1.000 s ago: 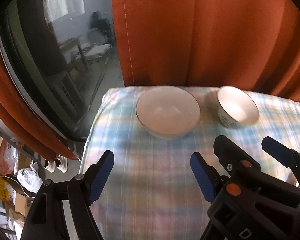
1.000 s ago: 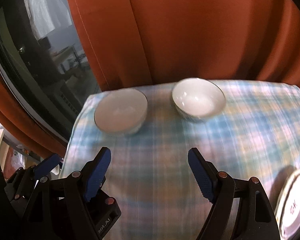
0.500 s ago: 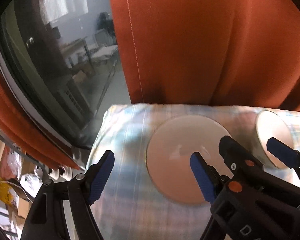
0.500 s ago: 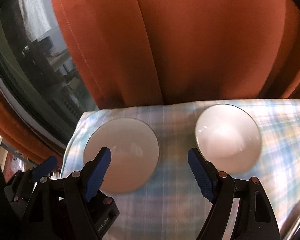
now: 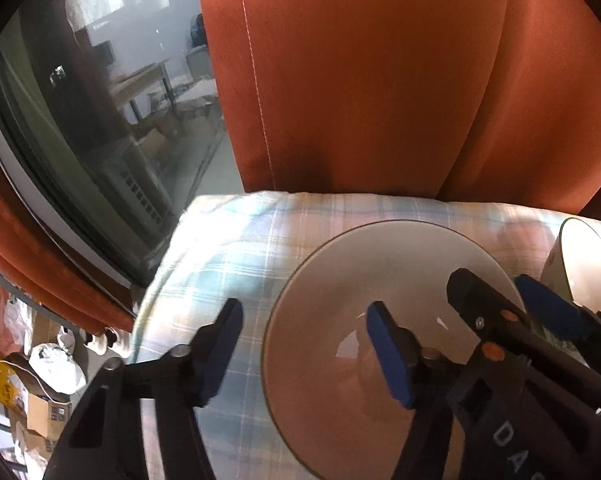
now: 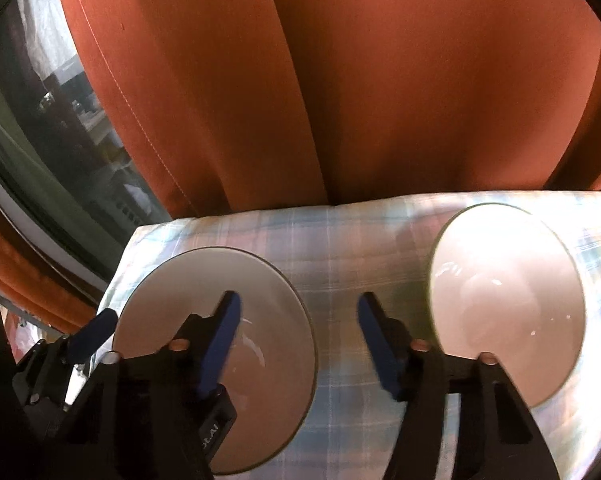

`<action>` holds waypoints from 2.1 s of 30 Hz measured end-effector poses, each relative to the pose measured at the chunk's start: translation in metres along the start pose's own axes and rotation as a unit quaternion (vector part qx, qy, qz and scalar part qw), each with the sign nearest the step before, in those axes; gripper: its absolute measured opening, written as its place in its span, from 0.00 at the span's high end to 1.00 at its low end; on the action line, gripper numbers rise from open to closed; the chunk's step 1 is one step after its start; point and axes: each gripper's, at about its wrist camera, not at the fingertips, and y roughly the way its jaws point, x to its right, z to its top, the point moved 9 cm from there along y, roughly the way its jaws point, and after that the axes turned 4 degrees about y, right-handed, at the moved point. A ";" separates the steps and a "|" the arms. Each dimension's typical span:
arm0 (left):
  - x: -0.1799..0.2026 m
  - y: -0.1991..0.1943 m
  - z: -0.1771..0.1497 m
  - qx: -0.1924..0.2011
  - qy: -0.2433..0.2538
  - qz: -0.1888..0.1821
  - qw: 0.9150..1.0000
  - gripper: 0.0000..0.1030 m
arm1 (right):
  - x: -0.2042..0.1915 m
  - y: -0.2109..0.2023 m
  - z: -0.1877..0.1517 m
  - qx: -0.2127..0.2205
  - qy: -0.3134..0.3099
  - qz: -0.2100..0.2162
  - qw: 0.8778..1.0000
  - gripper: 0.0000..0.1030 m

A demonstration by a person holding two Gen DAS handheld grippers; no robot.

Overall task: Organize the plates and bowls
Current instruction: 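Lift and carry the second plain plate with both tools toward the stack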

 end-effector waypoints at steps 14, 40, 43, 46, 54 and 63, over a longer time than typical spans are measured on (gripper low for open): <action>-0.002 0.000 -0.008 -0.024 -0.008 -0.008 1.000 0.71 | -0.006 0.002 -0.006 -0.025 -0.003 0.008 1.000 0.75; -0.010 -0.108 -0.037 0.005 -0.002 -0.031 0.999 0.71 | -0.023 -0.106 -0.034 -0.006 -0.005 -0.006 1.000 0.75; -0.008 -0.128 -0.043 0.013 0.000 -0.037 0.999 0.70 | -0.022 -0.125 -0.039 0.001 -0.003 -0.011 1.000 0.75; -0.003 -0.149 -0.050 0.026 0.007 -0.045 0.999 0.71 | -0.021 -0.148 -0.046 0.010 0.001 -0.017 1.000 0.75; 0.010 -0.194 -0.072 0.048 0.034 -0.058 0.997 0.70 | -0.012 -0.209 -0.071 0.041 0.019 -0.029 0.999 0.75; 0.035 -0.225 -0.095 0.056 0.042 -0.065 0.995 0.70 | 0.011 -0.250 -0.095 0.055 0.032 -0.038 0.997 0.75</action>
